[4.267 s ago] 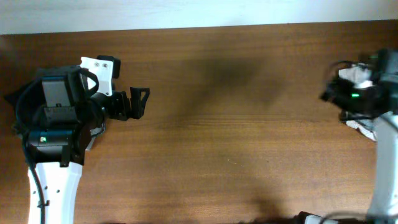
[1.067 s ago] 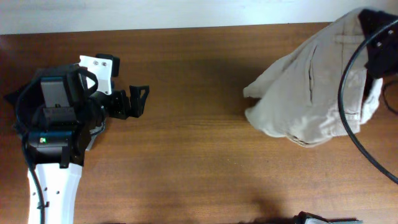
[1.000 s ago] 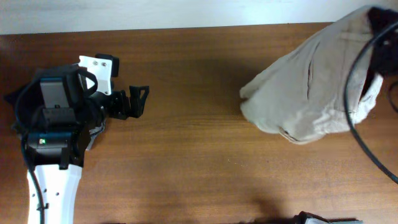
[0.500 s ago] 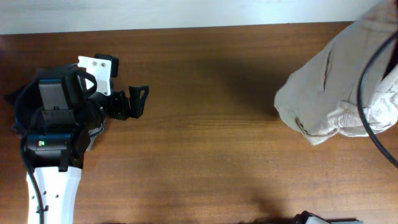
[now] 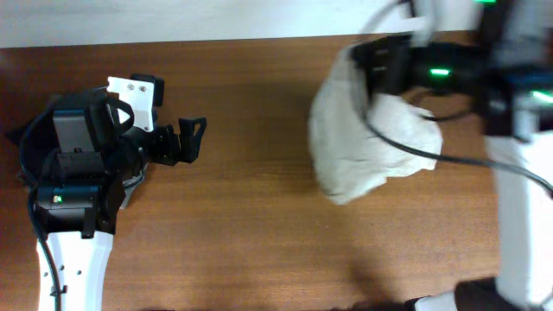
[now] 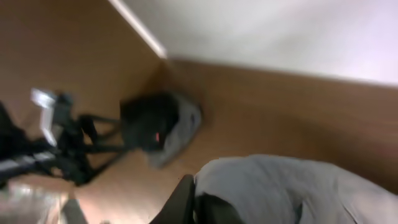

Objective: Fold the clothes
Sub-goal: 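Lift the beige shorts with the right gripper and carry them leftward to center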

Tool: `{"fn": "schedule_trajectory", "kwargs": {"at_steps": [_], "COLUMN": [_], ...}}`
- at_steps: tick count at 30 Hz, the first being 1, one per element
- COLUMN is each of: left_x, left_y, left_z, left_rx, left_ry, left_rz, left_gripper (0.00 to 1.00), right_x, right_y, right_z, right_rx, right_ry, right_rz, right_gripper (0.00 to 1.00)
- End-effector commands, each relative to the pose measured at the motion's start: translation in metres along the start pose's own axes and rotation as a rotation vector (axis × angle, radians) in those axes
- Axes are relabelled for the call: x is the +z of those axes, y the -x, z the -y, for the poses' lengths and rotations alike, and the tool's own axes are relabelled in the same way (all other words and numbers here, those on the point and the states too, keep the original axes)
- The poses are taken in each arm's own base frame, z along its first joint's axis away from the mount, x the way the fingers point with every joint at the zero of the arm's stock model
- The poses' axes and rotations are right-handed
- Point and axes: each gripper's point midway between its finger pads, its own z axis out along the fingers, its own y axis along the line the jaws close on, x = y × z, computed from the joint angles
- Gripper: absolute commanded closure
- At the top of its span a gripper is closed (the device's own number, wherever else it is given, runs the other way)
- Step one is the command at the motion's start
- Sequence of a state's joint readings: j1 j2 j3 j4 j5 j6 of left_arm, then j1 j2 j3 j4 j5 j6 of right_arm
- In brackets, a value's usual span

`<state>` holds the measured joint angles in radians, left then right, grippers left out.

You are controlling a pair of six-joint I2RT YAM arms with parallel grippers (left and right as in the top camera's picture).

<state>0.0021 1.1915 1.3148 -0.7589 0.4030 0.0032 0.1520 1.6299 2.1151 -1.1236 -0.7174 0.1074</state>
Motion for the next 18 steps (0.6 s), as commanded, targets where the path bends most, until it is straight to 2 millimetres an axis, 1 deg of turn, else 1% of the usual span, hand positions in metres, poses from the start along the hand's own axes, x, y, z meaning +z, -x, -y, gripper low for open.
{"fn": "schedule_trajectory", "kwargs": {"at_steps": [1, 2, 4, 5, 7, 9, 11, 12, 14, 16, 18], "left_x": [-0.008, -0.008, -0.008, -0.008, -0.008, -0.009, -0.009, -0.009, -0.009, -0.008, -0.006], "left_y": [0.009, 0.009, 0.009, 0.008, 0.006, 0.003, 0.001, 0.000, -0.004, -0.008, -0.013], "left_z": [0.003, 0.003, 0.004, 0.003, 0.001, -0.004, -0.005, -0.005, -0.005, -0.005, -0.006], "left_rx": [0.028, 0.028, 0.027, 0.027, 0.024, 0.019, 0.017, 0.015, 0.031, 0.070, 0.073], "left_ry": [0.004, 0.004, 0.004, 0.006, 0.020, 0.050, 0.056, 0.056, 0.055, 0.054, 0.052], "left_rz": [0.034, 0.033, 0.031, 0.029, 0.023, 0.011, 0.003, -0.002, -0.017, -0.037, -0.059], "left_gripper": [0.01, 0.01, 0.01, 0.01, 0.01, 0.01, 0.01, 0.01, 0.01, 0.01, 0.01], "right_x": [0.059, 0.076, 0.103, 0.114, 0.124, 0.125, 0.119, 0.115, 0.103, 0.094, 0.086], "right_y": [-0.018, -0.027, -0.041, -0.047, -0.055, -0.056, -0.056, -0.057, -0.067, -0.077, -0.091], "right_z": [-0.012, -0.014, -0.013, -0.011, -0.004, 0.007, 0.016, 0.023, 0.038, 0.051, 0.062], "right_rx": [-0.087, -0.090, -0.100, -0.107, -0.140, -0.153, -0.149, -0.140, -0.099, -0.057, 0.006], "right_ry": [0.003, 0.010, -0.008, -0.034, -0.089, -0.164, -0.218, -0.244, -0.293, -0.328, -0.357], "right_rz": [-0.109, -0.146, -0.201, -0.224, -0.250, -0.257, -0.259, -0.267, -0.311, -0.358, -0.410], "right_gripper": [0.83, 0.81, 0.77, 0.74, 0.67, 0.65, 0.63, 0.61, 0.53, 0.49, 0.46]}}
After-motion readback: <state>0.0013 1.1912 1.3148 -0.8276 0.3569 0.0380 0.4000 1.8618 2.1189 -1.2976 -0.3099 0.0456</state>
